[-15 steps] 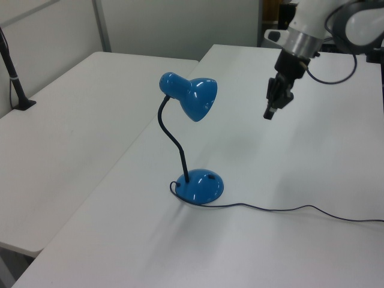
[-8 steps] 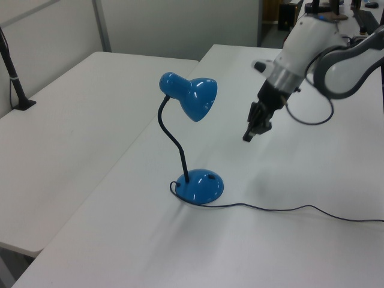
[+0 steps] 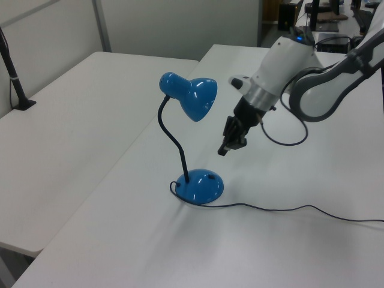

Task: Turn on the lamp
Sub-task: 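Lower the gripper onto the switch on the lamp base and press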

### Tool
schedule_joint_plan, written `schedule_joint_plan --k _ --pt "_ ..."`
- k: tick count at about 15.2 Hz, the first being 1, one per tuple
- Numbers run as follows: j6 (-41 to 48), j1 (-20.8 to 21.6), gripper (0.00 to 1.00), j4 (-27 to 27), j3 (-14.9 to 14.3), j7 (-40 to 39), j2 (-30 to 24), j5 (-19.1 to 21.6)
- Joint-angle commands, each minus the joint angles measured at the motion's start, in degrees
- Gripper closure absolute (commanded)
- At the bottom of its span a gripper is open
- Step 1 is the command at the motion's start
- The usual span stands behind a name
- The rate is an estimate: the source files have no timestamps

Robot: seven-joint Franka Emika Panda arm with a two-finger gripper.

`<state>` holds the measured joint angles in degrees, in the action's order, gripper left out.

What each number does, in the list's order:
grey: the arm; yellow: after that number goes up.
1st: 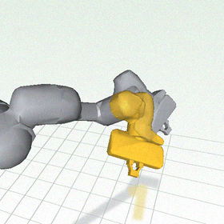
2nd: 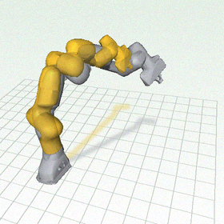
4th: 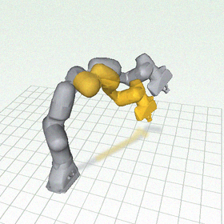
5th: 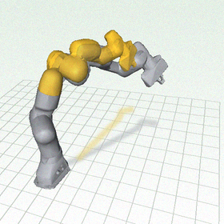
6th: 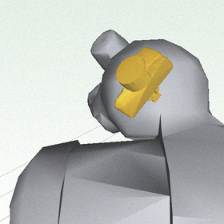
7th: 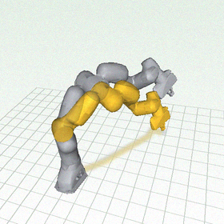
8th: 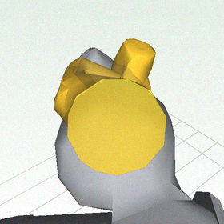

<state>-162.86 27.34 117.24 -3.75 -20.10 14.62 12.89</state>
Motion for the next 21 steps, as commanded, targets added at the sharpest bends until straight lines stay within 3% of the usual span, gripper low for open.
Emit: schedule_joint_plan --k 1,21 --pt "-0.8 0.5 1.0 -5.5 0.1 0.2 5.4 0.5" --pt "-0.8 1.0 1.0 -9.0 0.9 -0.1 11.3 0.0"
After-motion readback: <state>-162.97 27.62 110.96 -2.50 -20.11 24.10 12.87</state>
